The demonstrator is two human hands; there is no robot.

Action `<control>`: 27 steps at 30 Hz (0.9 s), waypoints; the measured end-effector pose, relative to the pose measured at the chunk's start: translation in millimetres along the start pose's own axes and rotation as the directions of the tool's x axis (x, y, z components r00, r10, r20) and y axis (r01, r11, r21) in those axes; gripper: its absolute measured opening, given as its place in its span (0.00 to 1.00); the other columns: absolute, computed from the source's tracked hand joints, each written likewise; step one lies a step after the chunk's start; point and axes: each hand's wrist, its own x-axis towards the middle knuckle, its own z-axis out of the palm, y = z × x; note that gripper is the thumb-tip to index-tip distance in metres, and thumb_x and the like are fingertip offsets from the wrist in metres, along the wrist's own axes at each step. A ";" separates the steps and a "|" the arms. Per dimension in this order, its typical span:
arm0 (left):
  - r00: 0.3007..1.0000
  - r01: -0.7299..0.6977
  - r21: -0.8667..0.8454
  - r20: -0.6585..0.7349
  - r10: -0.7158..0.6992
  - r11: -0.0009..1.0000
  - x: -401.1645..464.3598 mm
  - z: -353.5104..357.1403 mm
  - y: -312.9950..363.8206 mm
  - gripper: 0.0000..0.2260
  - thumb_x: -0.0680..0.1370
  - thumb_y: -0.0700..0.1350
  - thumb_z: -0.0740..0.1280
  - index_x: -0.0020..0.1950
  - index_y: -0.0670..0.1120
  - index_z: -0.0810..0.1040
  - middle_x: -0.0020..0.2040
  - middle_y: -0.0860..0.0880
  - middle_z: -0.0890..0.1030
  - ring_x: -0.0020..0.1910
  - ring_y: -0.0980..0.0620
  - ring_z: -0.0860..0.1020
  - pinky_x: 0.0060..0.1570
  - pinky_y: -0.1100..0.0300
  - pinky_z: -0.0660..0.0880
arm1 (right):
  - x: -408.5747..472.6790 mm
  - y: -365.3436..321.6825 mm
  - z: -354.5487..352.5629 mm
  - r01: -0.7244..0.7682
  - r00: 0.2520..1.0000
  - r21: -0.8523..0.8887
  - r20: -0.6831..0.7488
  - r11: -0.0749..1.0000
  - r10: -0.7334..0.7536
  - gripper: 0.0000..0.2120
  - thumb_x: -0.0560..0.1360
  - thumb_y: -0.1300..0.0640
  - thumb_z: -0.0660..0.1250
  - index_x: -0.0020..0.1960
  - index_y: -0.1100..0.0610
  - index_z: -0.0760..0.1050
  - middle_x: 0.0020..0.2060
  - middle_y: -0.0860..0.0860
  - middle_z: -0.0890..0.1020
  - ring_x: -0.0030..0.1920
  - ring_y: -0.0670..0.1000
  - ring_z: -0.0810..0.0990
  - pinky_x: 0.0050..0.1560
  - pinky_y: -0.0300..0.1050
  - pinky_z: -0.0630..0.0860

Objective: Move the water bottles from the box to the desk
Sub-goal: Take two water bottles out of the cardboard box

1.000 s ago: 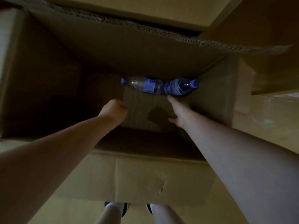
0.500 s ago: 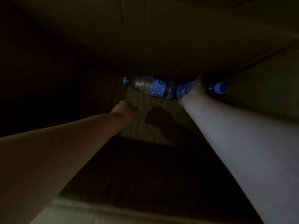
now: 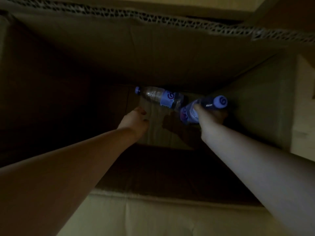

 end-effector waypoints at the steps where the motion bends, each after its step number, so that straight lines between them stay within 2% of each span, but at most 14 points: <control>1: 1.000 -0.028 -0.016 0.007 0.028 0.999 -2.8 -3.5 0.2 0.16 0.79 0.41 0.61 0.67 0.47 0.71 0.47 0.52 0.73 0.37 0.58 0.71 0.33 0.65 0.65 | -7.6 0.8 -6.4 0.034 0.997 -0.017 0.070 0.999 -0.033 0.37 0.70 0.51 0.76 0.73 0.54 0.63 0.66 0.53 0.74 0.63 0.54 0.76 0.63 0.54 0.73; 3: 0.996 -0.066 -0.047 0.064 0.069 0.997 -11.8 -10.2 2.7 0.16 0.78 0.41 0.64 0.66 0.48 0.71 0.50 0.51 0.77 0.38 0.61 0.73 0.33 0.68 0.66 | -23.2 -0.9 -17.4 0.145 0.936 -0.115 0.339 0.983 -0.098 0.19 0.72 0.54 0.74 0.60 0.50 0.73 0.53 0.47 0.80 0.49 0.45 0.78 0.46 0.45 0.75; 4: 0.992 -0.075 -0.074 0.101 0.082 0.994 -16.2 -13.0 2.7 0.19 0.77 0.41 0.66 0.67 0.49 0.70 0.55 0.50 0.77 0.42 0.60 0.75 0.36 0.67 0.69 | -28.8 -1.1 -22.0 0.192 0.884 -0.159 0.456 0.968 -0.100 0.14 0.73 0.54 0.73 0.56 0.47 0.74 0.49 0.43 0.80 0.47 0.43 0.76 0.43 0.43 0.71; 5: 0.986 -0.080 -0.107 0.134 0.095 0.991 -20.6 -16.0 3.0 0.23 0.75 0.40 0.69 0.69 0.49 0.68 0.59 0.50 0.77 0.49 0.56 0.77 0.42 0.63 0.74 | -37.2 -5.4 -27.3 0.213 0.835 -0.185 0.544 0.959 -0.080 0.12 0.73 0.54 0.72 0.54 0.45 0.74 0.49 0.42 0.79 0.49 0.43 0.75 0.46 0.45 0.70; 7: 0.982 -0.100 -0.181 0.141 0.127 0.978 -29.5 -21.3 4.2 0.33 0.71 0.38 0.74 0.72 0.48 0.63 0.64 0.48 0.74 0.61 0.50 0.75 0.55 0.56 0.75 | -47.0 -14.9 -30.9 0.186 0.748 -0.227 0.664 0.956 0.012 0.19 0.70 0.51 0.73 0.60 0.45 0.74 0.57 0.44 0.78 0.59 0.47 0.73 0.59 0.58 0.68; 9: 0.971 -0.122 -0.299 0.161 0.176 0.946 -38.6 -27.3 4.4 0.36 0.68 0.35 0.75 0.71 0.48 0.62 0.64 0.49 0.73 0.64 0.50 0.73 0.60 0.55 0.74 | -59.1 -24.2 -30.5 0.169 0.646 -0.246 0.759 0.955 0.081 0.30 0.65 0.48 0.74 0.66 0.46 0.71 0.64 0.47 0.76 0.66 0.50 0.70 0.67 0.66 0.62; 12: 0.918 -0.131 -0.375 0.302 0.255 0.918 -50.5 -36.7 1.6 0.31 0.67 0.34 0.76 0.59 0.57 0.65 0.55 0.58 0.76 0.56 0.60 0.76 0.53 0.62 0.77 | -75.9 -30.9 -23.9 0.155 0.536 -0.233 0.836 0.960 0.116 0.26 0.65 0.45 0.71 0.62 0.42 0.71 0.60 0.45 0.79 0.63 0.48 0.73 0.65 0.66 0.59; 15: 0.886 -0.121 -0.416 0.365 0.287 0.901 -58.9 -45.3 1.1 0.25 0.68 0.38 0.76 0.53 0.61 0.69 0.51 0.60 0.81 0.52 0.65 0.79 0.49 0.67 0.77 | -87.2 -29.1 -14.0 0.134 0.502 -0.208 0.857 0.969 0.115 0.19 0.68 0.41 0.69 0.58 0.41 0.72 0.55 0.45 0.83 0.56 0.46 0.78 0.54 0.53 0.70; 17: 0.905 -0.073 -0.444 0.346 0.246 0.893 -63.6 -46.8 0.9 0.25 0.67 0.46 0.77 0.59 0.58 0.70 0.53 0.59 0.82 0.53 0.62 0.79 0.53 0.61 0.79 | -94.8 -26.7 -5.2 0.105 0.499 -0.203 0.858 0.973 0.125 0.17 0.71 0.40 0.67 0.57 0.45 0.76 0.49 0.44 0.85 0.50 0.43 0.81 0.45 0.45 0.72; 20: 0.951 0.094 -0.505 0.300 0.072 0.858 -67.4 -39.6 -2.2 0.42 0.61 0.62 0.77 0.69 0.52 0.64 0.61 0.51 0.78 0.59 0.50 0.77 0.58 0.44 0.76 | -103.8 -23.8 11.0 0.066 0.500 -0.185 0.856 0.980 0.128 0.23 0.75 0.39 0.65 0.62 0.53 0.77 0.54 0.51 0.85 0.54 0.48 0.82 0.52 0.45 0.76; 22: 0.970 0.179 -0.604 0.240 -0.037 0.777 -66.4 -34.3 -6.5 0.44 0.57 0.61 0.78 0.67 0.52 0.64 0.59 0.49 0.78 0.57 0.48 0.78 0.57 0.43 0.75 | -107.0 -20.4 22.4 0.063 0.490 -0.191 0.861 0.980 0.137 0.25 0.76 0.39 0.63 0.64 0.55 0.76 0.56 0.54 0.84 0.55 0.50 0.82 0.53 0.47 0.77; 23: 0.968 0.230 -0.638 0.229 -0.104 0.735 -63.1 -32.5 -9.5 0.43 0.56 0.59 0.78 0.67 0.52 0.65 0.57 0.48 0.79 0.55 0.47 0.79 0.57 0.43 0.75 | -108.1 -17.4 28.2 0.065 0.513 -0.202 0.847 0.977 0.141 0.27 0.75 0.38 0.63 0.66 0.55 0.74 0.59 0.55 0.82 0.58 0.52 0.81 0.57 0.51 0.77; 25: 0.944 0.330 -0.675 0.248 -0.219 0.660 -53.2 -29.7 -18.1 0.39 0.60 0.55 0.78 0.67 0.50 0.67 0.56 0.45 0.80 0.53 0.44 0.80 0.53 0.42 0.77 | -105.7 -9.6 39.7 0.154 0.650 -0.242 0.755 0.958 0.086 0.29 0.76 0.37 0.62 0.68 0.56 0.72 0.62 0.55 0.79 0.62 0.55 0.77 0.65 0.57 0.72; 27: 0.909 0.410 -0.710 0.263 -0.324 0.573 -37.2 -28.5 -29.8 0.36 0.64 0.53 0.78 0.68 0.49 0.67 0.55 0.43 0.80 0.48 0.42 0.81 0.41 0.45 0.80 | -91.5 -6.4 48.0 0.361 0.793 -0.302 0.597 0.882 -0.120 0.20 0.80 0.44 0.60 0.57 0.59 0.77 0.53 0.57 0.81 0.58 0.58 0.78 0.61 0.51 0.74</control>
